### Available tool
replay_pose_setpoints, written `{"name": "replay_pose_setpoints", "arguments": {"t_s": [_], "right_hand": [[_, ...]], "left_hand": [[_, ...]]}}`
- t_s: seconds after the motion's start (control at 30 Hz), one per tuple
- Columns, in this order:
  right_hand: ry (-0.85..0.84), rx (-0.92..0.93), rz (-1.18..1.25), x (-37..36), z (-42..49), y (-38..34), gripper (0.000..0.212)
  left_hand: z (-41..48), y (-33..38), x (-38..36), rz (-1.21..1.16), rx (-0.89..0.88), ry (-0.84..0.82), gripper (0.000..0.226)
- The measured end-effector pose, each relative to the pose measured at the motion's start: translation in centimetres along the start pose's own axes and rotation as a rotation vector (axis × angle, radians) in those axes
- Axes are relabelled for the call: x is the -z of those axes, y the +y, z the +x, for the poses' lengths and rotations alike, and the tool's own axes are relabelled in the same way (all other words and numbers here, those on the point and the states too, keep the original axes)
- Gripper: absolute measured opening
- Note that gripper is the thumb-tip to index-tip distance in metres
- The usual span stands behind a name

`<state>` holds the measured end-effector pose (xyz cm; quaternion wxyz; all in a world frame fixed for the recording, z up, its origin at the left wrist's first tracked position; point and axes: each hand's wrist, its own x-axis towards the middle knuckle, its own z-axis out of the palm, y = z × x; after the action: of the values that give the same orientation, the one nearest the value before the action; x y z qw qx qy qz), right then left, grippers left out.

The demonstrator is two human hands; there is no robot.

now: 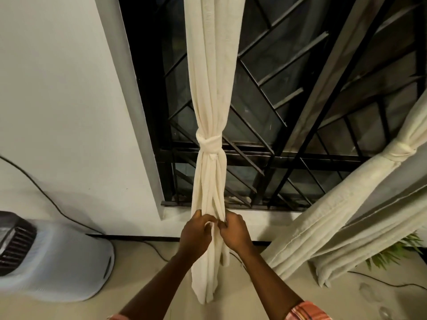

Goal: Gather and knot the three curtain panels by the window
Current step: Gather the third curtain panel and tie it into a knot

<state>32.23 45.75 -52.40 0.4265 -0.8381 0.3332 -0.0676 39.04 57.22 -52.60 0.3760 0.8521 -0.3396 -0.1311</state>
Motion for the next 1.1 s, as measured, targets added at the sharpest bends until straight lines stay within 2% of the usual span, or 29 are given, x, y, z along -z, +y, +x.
{"name": "replay_pose_setpoints", "arguments": {"t_s": [0.13, 0.2, 0.4, 0.5, 0.6, 0.67, 0.8, 0.9, 1.0, 1.1], "right_hand": [[0.052, -0.014, -0.061, 0.2, 0.1, 0.3, 0.027], [0.104, -0.012, -0.088, 0.5, 0.3, 0.6, 0.024], [0.362, -0.075, -0.143, 1.5, 0.3, 1.2, 0.022], [0.531, -0.117, -0.172, 3.3, 0.4, 1.5, 0.022], [0.588, -0.094, -0.14, 4.6, 0.6, 1.6, 0.021], [0.538, -0.063, -0.12, 4.4, 0.3, 1.6, 0.021], [0.289, 0.081, -0.122, 2.5, -1.4, 1.6, 0.018], [0.18, 0.16, -0.166, 1.0, -2.8, 1.6, 0.032], [0.09, 0.235, -0.185, -0.8, -3.5, 1.7, 0.041], [0.031, 0.233, -0.191, -2.0, -3.7, 1.6, 0.042]], "left_hand": [[-0.1, -0.5, 0.6, -0.028, 0.092, 0.142, 0.005], [-0.2, -0.8, 0.9, -0.031, 0.14, 0.186, 0.014], [-0.5, -1.5, 2.1, 0.01, 0.209, 0.319, 0.024], [0.1, -2.9, 4.5, 0.017, 0.295, 0.466, 0.022], [0.5, -3.8, 6.6, -0.014, 0.314, 0.54, 0.022], [0.2, -3.6, 6.4, -0.074, 0.327, 0.507, 0.022], [-1.7, -2.3, 3.5, -0.104, 0.281, 0.393, 0.022], [-2.7, -1.3, 1.4, -0.019, 0.263, 0.258, 0.017], [-3.4, -0.8, 0.0, 0.105, 0.078, 0.211, 0.016], [-3.3, -1.0, -0.4, 0.202, -0.086, 0.197, 0.025]]}}
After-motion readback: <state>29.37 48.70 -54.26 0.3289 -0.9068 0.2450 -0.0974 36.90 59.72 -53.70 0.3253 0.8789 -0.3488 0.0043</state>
